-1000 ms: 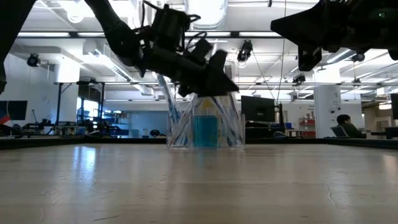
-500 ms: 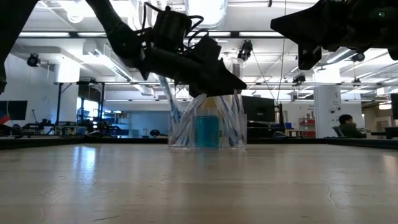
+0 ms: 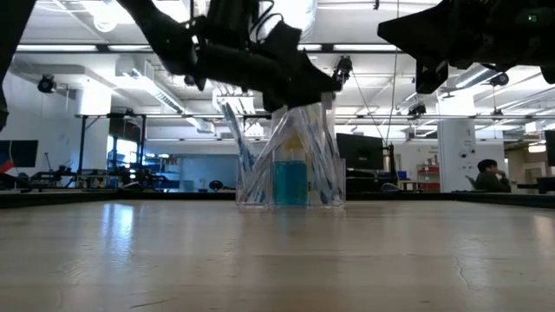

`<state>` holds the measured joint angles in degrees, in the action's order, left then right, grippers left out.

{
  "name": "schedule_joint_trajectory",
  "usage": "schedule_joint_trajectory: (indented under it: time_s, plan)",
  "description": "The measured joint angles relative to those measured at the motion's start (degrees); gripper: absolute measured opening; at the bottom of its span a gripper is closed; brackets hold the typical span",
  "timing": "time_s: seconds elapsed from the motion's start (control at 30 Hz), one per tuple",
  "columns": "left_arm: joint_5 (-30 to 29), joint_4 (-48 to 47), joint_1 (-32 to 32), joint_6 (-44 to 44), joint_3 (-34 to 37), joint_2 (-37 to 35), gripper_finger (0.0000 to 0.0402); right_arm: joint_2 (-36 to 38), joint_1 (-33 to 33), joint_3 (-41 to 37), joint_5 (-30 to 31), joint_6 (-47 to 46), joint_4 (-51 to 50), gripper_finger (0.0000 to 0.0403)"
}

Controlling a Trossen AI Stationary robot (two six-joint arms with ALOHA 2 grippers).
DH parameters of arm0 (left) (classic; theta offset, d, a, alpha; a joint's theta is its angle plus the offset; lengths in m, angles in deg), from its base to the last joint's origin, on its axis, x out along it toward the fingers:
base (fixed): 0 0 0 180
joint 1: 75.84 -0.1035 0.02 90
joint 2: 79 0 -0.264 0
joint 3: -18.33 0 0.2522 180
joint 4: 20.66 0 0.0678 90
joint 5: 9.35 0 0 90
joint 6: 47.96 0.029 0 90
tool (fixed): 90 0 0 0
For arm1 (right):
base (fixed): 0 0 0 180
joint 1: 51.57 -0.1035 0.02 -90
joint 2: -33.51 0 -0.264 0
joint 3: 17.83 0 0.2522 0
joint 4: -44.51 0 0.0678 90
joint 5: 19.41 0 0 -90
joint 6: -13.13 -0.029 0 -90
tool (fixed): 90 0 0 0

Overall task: Pick & Place toothbrushing station
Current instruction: Put the violet toothbrush into the transparent organizer, then return to Home Position

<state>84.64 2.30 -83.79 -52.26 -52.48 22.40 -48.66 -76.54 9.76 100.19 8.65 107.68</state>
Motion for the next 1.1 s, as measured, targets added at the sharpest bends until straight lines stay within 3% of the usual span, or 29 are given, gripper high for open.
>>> schedule_joint_trajectory:
  time_s: [0.2, 0.33, 0.5, 0.67, 0.77, 0.9, 0.97, 1.1]
  plan:
    - [0.2, -6.8, 0.0, 1.1, 0.0, -6.2, 0.0177, 0.0, 0.0, 0.0, 0.0, -0.8, -0.1, 0.0009]
    - [4.4, -13.5, 0.0, 2.8, 0.0, -13.0, 0.0177, 0.0, 0.0, 0.0, 0.0, -1.7, -0.1, 0.0009]
    - [10.3, -32.7, 0.1, 6.7, 0.0, -27.5, 0.0174, 0.0, -0.4, -0.2, 0.0, -1.9, -0.1, 0.0009]
    - [7.1, -50.9, 1.3, 13.2, 2.4, -44.7, 0.0140, 0.0, -1.1, -1.2, 0.0, -2.9, -0.1, 0.0008]
    - [4.9, -52.3, 2.1, 12.3, 7.8, -54.5, 0.0093, 0.0, -1.0, -2.2, 0.0, -4.1, 0.1, 0.0008]
    - [3.9, -46.8, 2.2, 10.1, 16.9, -66.2, 0.0016, 3.0, 0.6, -4.3, -0.1, -4.8, 1.3, 0.0008]
    - [2.0, -43.1, 2.1, 8.8, 21.8, -71.0, 0.0009, 7.4, 3.2, -6.5, -1.4, -6.6, 1.1, 0.0008]
    - [0.0, -39.8, 2.0, 7.7, 28.5, -77.7, 0.0005, 19.5, 8.5, -11.4, -9.6, -9.6, -4.1, 0.0008]
